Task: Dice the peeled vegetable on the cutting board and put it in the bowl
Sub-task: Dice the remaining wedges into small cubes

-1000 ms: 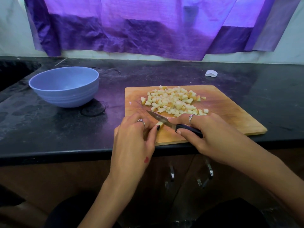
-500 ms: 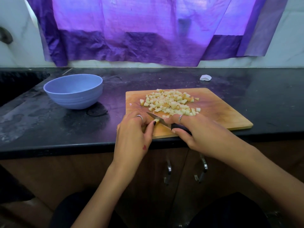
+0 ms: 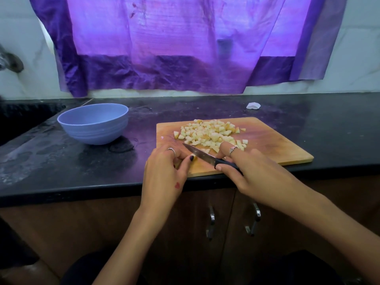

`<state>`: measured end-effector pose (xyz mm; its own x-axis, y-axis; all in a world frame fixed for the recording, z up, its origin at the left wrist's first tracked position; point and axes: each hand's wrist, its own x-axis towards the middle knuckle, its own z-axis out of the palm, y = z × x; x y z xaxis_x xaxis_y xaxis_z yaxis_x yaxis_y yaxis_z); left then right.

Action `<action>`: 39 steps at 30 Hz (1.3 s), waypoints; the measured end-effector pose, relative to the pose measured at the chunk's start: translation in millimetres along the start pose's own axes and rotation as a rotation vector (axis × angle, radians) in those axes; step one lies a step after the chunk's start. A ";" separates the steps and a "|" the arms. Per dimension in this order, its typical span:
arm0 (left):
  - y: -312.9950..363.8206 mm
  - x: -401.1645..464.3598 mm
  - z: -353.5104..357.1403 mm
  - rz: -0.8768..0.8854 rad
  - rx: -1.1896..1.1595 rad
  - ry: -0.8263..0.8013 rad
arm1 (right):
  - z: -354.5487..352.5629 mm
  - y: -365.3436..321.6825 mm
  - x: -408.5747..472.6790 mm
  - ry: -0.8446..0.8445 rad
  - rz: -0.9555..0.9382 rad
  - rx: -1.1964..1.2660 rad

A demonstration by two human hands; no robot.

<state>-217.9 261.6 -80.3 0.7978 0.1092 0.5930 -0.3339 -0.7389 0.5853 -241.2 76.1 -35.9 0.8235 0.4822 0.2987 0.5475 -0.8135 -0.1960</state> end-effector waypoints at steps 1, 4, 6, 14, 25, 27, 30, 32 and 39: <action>-0.3 0.0 -0.2 0.000 -0.001 -0.003 | 0.4 -0.6 0.9 -0.004 -0.002 -0.007; 1.4 0.7 -1.1 -0.015 -0.009 -0.027 | -2.1 1.3 4.8 -0.021 0.011 0.011; 1.8 2.6 -2.9 -0.026 -0.026 -0.047 | -4.2 4.0 8.8 -0.036 0.010 0.031; 0.2 5.7 -2.4 -0.034 -0.022 -0.091 | 2.4 -1.7 30.4 -0.058 -0.026 0.004; 2.1 1.0 -5.4 -0.033 -0.030 -0.024 | -9.5 -0.6 12.1 0.077 -0.006 -0.018; 2.1 0.2 -7.3 -0.035 -0.026 -0.044 | -10.0 -4.0 10.8 0.066 -0.006 0.019; 1.8 -0.1 -10.0 -0.018 -0.047 -0.055 | -8.2 -6.6 10.1 0.018 -0.009 0.013; 1.6 0.3 -10.6 0.005 -0.076 -0.043 | -6.6 -7.1 10.6 -0.001 -0.009 0.001; -1.1 2.3 -8.0 -0.008 -0.111 -0.057 | -4.5 -15.0 23.4 -0.053 -0.001 -0.078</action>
<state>-219.7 267.9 -75.2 0.8269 0.0749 0.5573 -0.3780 -0.6597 0.6496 -230.9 98.2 -21.8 0.8311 0.4977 0.2482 0.5365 -0.8350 -0.1221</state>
